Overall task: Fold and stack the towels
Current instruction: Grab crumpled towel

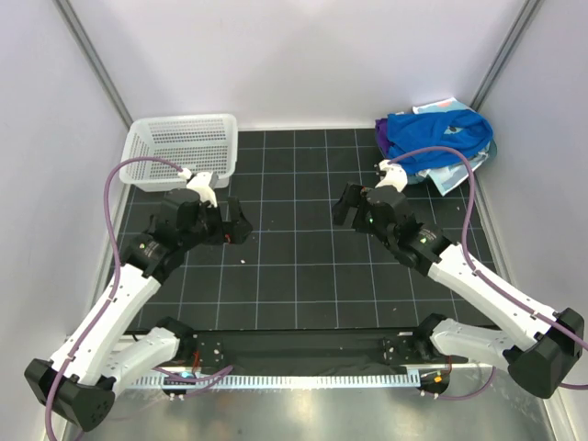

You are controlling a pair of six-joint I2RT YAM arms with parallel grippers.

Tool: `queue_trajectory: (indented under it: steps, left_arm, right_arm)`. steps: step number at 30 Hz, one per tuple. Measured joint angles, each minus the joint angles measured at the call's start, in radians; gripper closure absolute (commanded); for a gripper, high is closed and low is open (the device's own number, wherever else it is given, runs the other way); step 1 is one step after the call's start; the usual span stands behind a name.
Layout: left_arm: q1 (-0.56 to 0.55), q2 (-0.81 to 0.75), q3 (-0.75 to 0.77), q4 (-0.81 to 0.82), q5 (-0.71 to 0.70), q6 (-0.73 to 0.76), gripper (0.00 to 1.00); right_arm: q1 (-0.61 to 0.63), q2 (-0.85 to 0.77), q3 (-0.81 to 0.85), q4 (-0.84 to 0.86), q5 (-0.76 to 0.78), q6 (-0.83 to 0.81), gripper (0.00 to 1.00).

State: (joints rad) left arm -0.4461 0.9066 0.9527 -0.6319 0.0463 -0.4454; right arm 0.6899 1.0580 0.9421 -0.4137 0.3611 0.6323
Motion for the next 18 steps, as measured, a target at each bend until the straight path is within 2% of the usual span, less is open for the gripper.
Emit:
queue_trajectory:
  steps: [7,13,16,18]
  left_arm:
    - [0.001,0.0,-0.005,0.0,0.0,0.0,0.01]
    - [0.002,0.0,-0.008,0.0,-0.001,0.0,0.0]
    - [0.002,0.001,-0.008,0.0,-0.001,0.0,0.0]
    - [0.002,0.001,-0.008,0.0,-0.001,0.0,0.0]
  right_arm:
    - [0.0,0.018,0.027,-0.037,0.004,0.0,0.0]
    - [-0.011,0.203,0.254,-0.118,0.035,-0.044,0.0]
    - [-0.08,0.286,0.356,-0.143,0.015,-0.074,0.0]
    - [-0.187,0.353,0.426,-0.149,-0.019,-0.081,0.0]
